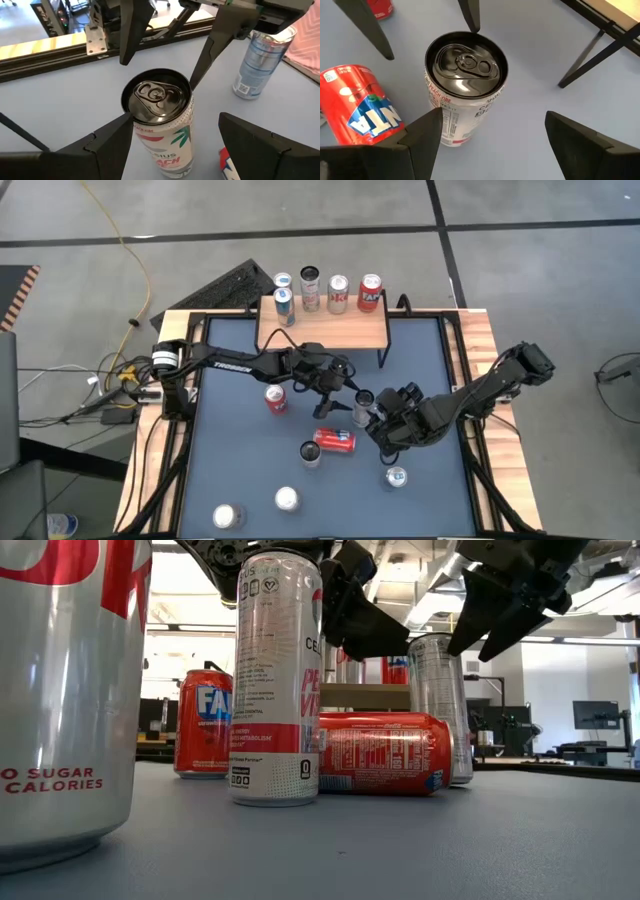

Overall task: Place canned beverage on shelf
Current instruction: Put the top right pink soda can on the shelf aligned with the other pink soda can

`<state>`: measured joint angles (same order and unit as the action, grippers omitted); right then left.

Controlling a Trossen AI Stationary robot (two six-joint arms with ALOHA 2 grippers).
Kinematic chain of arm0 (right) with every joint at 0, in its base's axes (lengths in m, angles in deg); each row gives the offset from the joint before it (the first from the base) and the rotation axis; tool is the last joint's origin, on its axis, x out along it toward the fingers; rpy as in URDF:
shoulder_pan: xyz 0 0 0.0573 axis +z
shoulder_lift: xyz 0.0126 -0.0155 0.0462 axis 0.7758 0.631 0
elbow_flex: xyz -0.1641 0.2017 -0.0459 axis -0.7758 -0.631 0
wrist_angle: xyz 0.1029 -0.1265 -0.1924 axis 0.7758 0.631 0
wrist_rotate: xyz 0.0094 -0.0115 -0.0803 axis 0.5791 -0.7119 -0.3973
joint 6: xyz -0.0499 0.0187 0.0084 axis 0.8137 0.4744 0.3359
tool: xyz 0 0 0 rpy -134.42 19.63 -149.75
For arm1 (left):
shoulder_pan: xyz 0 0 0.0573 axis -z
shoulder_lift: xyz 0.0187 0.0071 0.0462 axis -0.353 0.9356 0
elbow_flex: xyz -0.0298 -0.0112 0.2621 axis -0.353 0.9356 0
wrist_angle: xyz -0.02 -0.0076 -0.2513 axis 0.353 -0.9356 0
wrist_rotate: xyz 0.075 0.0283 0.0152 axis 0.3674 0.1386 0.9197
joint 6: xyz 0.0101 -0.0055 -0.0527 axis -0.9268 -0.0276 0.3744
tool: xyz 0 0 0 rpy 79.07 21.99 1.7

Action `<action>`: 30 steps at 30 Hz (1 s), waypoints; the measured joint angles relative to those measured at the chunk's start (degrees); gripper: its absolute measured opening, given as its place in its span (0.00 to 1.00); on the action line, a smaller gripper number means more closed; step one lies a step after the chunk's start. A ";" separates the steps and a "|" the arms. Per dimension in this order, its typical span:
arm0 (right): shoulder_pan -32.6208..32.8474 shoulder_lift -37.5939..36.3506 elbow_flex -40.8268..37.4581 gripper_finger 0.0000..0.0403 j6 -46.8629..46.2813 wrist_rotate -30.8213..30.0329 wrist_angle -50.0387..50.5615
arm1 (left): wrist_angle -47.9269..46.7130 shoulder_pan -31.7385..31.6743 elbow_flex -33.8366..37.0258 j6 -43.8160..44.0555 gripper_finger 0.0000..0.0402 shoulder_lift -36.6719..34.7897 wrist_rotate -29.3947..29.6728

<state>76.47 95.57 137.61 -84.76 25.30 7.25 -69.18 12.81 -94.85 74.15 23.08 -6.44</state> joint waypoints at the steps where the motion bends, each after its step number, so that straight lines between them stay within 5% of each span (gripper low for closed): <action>1: 0.24 0.00 0.00 0.82 0.00 -0.12 0.03 | 0.00 -0.02 0.00 -0.22 0.69 0.00 0.41; 13: 1.81 0.02 0.00 0.82 0.25 -0.26 -1.75 | 6.80 -0.13 0.09 0.82 0.69 4.71 1.32; 18: 1.40 0.04 0.00 0.82 4.49 -0.20 -5.21 | 12.55 -0.17 0.07 4.50 0.69 4.67 -5.63; 25: 1.08 0.04 0.00 0.82 6.02 -0.01 -6.79 | 10.55 -0.15 0.00 4.55 0.69 4.59 -8.99; 30: 0.98 0.04 0.00 0.82 5.98 -0.17 -6.72 | 7.84 -0.07 -0.02 2.27 0.69 4.55 -5.29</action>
<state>77.44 95.61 137.61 -78.78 25.13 0.53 -61.34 12.74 -94.87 76.42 27.62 -11.73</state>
